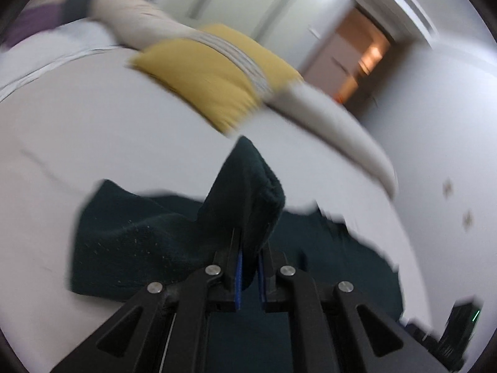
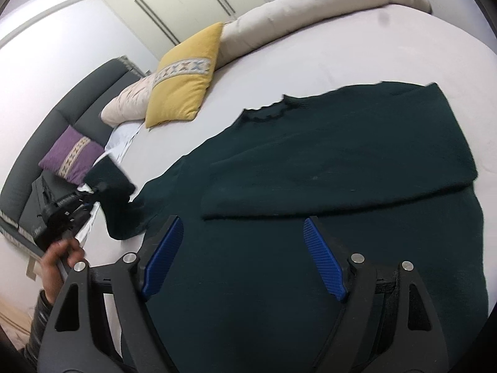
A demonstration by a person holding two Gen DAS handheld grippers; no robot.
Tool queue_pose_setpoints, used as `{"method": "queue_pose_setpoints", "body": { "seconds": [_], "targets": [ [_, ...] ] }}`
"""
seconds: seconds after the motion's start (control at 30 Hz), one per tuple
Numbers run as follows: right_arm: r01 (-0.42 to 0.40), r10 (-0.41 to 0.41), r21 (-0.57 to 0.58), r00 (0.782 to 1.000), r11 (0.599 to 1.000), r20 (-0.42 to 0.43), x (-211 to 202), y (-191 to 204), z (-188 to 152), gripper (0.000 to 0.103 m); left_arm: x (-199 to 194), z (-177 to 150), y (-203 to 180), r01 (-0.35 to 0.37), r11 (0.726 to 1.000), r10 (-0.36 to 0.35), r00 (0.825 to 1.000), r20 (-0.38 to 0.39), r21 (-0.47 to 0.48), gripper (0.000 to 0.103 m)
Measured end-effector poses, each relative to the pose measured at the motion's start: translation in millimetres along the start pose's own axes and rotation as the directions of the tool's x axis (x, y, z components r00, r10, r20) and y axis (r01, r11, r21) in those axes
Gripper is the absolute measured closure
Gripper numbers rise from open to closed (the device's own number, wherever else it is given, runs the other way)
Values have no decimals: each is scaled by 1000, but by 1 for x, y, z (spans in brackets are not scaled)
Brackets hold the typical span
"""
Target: Fold small clothes
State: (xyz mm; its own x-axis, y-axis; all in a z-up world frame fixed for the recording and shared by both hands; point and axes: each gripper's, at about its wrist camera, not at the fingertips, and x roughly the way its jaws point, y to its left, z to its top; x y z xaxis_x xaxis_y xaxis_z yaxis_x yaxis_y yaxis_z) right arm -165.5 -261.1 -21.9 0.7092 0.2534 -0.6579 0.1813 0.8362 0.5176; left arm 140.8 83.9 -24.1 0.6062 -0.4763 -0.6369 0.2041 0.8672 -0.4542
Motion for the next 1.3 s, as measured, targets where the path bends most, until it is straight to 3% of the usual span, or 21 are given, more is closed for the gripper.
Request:
{"method": "queue_pose_setpoints", "body": {
  "seconds": [0.2, 0.3, 0.43, 0.53, 0.6, 0.67, 0.7, 0.87, 1.0, 1.17, 1.23, 1.3],
  "targets": [
    [2, -1, 76, 1000, 997, -11, 9, -25, 5, 24, 57, -60, -64, 8, 989, 12, 991, -136, 148, 94],
    [-3, 7, 84, 999, 996, -40, 22, -26, 8, 24, 69, -75, -63, -6, 988, 33, 985, -171, 156, 88],
    [-19, 24, 70, 997, 997, -71, 43, -16, 12, 24, 64, -76, -57, 17, 992, 5, 985, -172, 127, 78],
    [-24, 30, 71, 996, 997, -89, 57, -7, 14, 24, 65, -69, -55, 29, 992, -8, 984, -175, 119, 78],
    [-29, 36, 67, 994, 997, -102, 66, 0, 15, 24, 67, -70, -61, 43, 992, -21, 982, -188, 115, 65],
    [-36, 44, 64, 992, 997, -118, 75, 8, 16, 24, 63, -71, -64, 61, 991, -37, 980, -197, 122, 35],
    [-37, 45, 62, 991, 997, -127, 77, 11, 15, 24, 59, -72, -66, 70, 990, -46, 980, -192, 124, 32],
    [-64, 76, 79, 983, 995, -170, 101, 25, 26, 24, 40, -72, -56, 87, 990, -67, 982, -179, 111, 30],
    [-96, 113, 87, 972, 992, -208, 129, 45, 40, 25, 20, -58, -24, 81, 996, -76, 987, -138, 35, 30],
    [-48, 55, 30, 945, 998, -324, 179, 73, 48, 50, -1, -40, 25, 38, 998, -41, 996, -82, -44, 30],
    [-17, 10, -17, 934, 1000, -356, 193, 82, 46, 74, -6, -33, 48, 26, 995, -32, 997, -66, -93, 30],
    [9, -39, -84, 933, 996, -359, 199, 95, 45, 85, -10, -27, 66, 15, 992, -22, 999, -49, -125, 30]
  ]
}}
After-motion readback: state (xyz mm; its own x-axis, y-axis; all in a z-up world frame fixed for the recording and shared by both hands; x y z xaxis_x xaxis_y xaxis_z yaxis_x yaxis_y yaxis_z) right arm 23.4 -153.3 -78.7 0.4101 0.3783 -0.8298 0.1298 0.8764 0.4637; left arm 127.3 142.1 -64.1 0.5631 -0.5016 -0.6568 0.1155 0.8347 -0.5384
